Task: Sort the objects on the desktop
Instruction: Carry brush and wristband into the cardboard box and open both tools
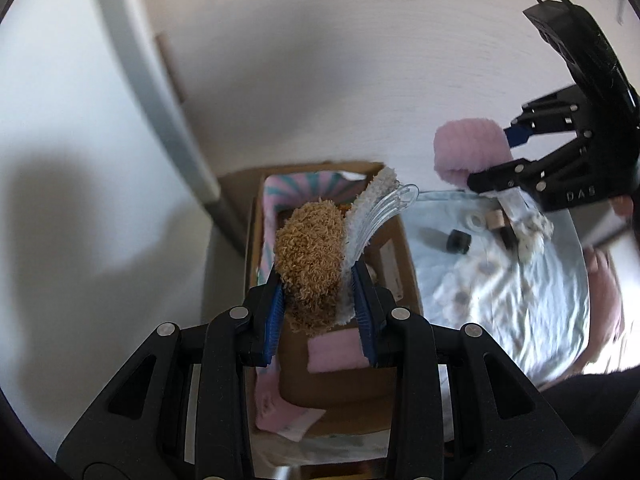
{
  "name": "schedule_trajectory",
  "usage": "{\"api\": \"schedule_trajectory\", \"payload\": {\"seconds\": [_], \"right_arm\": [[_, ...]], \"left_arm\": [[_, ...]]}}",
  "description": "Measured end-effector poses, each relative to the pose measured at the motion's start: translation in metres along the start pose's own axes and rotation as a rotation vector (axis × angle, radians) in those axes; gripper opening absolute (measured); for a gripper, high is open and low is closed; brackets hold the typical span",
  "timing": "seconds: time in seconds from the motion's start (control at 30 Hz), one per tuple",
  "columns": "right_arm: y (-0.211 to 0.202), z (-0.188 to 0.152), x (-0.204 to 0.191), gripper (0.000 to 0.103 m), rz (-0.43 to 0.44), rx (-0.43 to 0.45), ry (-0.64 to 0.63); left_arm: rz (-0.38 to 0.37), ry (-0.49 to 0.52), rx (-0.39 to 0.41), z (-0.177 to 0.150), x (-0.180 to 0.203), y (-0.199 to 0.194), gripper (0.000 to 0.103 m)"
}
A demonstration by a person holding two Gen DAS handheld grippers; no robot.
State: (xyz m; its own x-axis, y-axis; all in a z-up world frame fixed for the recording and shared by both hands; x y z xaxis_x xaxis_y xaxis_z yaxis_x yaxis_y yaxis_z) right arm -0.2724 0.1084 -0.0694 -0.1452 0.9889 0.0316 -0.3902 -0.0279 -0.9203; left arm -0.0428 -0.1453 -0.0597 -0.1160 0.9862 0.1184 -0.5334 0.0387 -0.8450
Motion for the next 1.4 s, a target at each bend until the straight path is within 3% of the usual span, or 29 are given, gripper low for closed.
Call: {"api": "schedule_trajectory", "payload": {"seconds": [0.13, 0.17, 0.4, 0.63, 1.03, 1.27, 1.3, 1.37, 1.4], "right_arm": [[0.016, 0.018, -0.013, 0.039, 0.022, -0.016, 0.004], [0.02, 0.021, -0.014, 0.039, -0.008, -0.021, 0.069], [0.065, 0.031, -0.021, 0.039, 0.041, -0.074, 0.149], [0.109, 0.037, -0.029, 0.039, 0.077, -0.109, 0.166], [0.129, 0.038, -0.029, 0.039, 0.124, -0.092, 0.168], [0.135, 0.036, -0.023, 0.043, 0.099, -0.111, 0.176], [0.137, 0.036, -0.023, 0.047, 0.097, -0.118, 0.173], [0.139, 0.036, -0.024, 0.055, 0.11, -0.12, 0.179], [0.139, 0.036, -0.024, 0.065, 0.116, -0.109, 0.184]], "left_arm": [[0.079, -0.058, -0.03, -0.022, -0.005, 0.02, 0.029], [0.084, -0.088, -0.05, -0.027, -0.009, 0.027, 0.029], [0.089, -0.264, -0.081, -0.06, -0.024, 0.053, 0.029], [0.104, -0.339, -0.119, -0.091, -0.027, 0.075, 0.029], [0.108, -0.323, -0.175, -0.105, -0.025, 0.094, 0.029], [0.111, -0.336, -0.187, -0.103, -0.025, 0.101, 0.031], [0.122, -0.347, -0.191, -0.102, -0.026, 0.102, 0.034], [0.137, -0.34, -0.189, -0.1, -0.026, 0.102, 0.058], [0.148, -0.33, -0.175, -0.097, -0.025, 0.101, 0.103]]}}
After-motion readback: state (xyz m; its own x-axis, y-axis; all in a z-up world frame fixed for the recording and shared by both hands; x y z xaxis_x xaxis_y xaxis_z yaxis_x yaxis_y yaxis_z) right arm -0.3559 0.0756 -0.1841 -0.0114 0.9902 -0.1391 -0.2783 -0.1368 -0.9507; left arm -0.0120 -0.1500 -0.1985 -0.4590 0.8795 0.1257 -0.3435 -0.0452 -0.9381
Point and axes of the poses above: each gripper's, at about its wrist camera, not at the fingertips, and y roughly the way its jaws point, x to its right, z to its top, the point moved 3 cm from there along y, roughly the way its jaws point, and after that the axes turned 13 degrees about -y, right-handed, at the moved point
